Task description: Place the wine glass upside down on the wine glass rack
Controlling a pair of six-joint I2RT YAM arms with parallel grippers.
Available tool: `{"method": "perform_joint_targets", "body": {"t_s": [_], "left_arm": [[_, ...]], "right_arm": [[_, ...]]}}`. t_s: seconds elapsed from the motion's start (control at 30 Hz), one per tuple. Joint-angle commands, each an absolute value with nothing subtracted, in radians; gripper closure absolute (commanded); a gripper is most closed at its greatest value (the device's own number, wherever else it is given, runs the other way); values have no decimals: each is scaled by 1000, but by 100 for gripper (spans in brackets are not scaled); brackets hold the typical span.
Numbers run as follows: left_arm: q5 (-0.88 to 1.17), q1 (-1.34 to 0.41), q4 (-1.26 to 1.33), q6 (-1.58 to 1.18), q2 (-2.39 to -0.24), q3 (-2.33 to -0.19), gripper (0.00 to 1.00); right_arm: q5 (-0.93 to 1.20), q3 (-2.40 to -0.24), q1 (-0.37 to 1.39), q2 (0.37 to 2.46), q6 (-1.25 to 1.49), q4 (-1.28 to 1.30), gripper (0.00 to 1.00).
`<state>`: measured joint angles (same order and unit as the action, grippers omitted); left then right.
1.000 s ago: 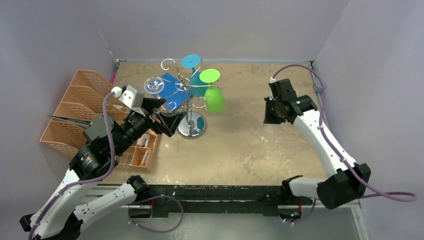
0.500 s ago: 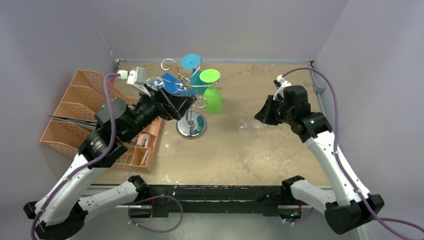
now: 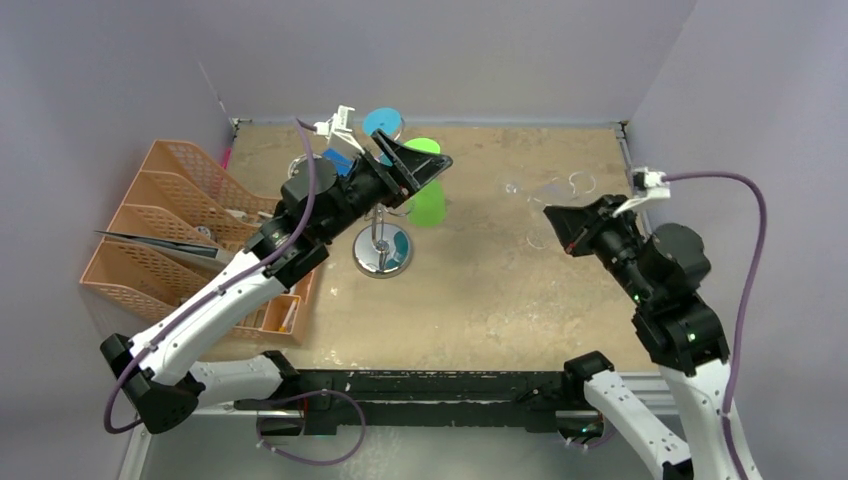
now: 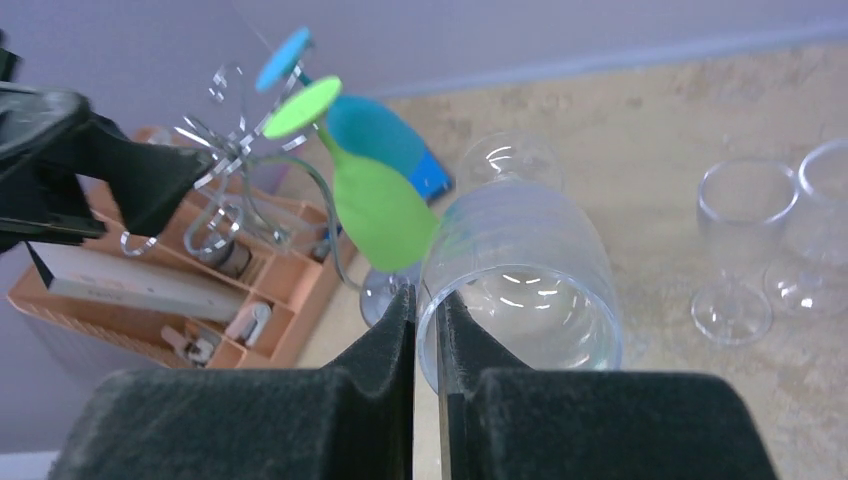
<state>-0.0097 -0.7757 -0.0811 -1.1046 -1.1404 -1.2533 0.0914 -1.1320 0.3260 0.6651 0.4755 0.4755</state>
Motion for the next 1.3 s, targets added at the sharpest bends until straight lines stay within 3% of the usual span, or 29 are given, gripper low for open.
{"method": "perform_joint_targets", "body": {"t_s": [0.0,0.33,0.7,1.27], "left_arm": [[5,-788,128,-1256,-1180,-1304,26],[79,-811,349,-1426,-1337,-1342,25],[2,-886,465,-1367,-1391,-1375,29],[-78,-919,477,-1407,-1478,-1463,39]], "right_arm": [[31,-1118,323,598,482,254,100],[97,-1116,322,571,545,29,100],[169,-1114,322,610,611,-122,100],[268,-1052,322,615,648,-318,100]]}}
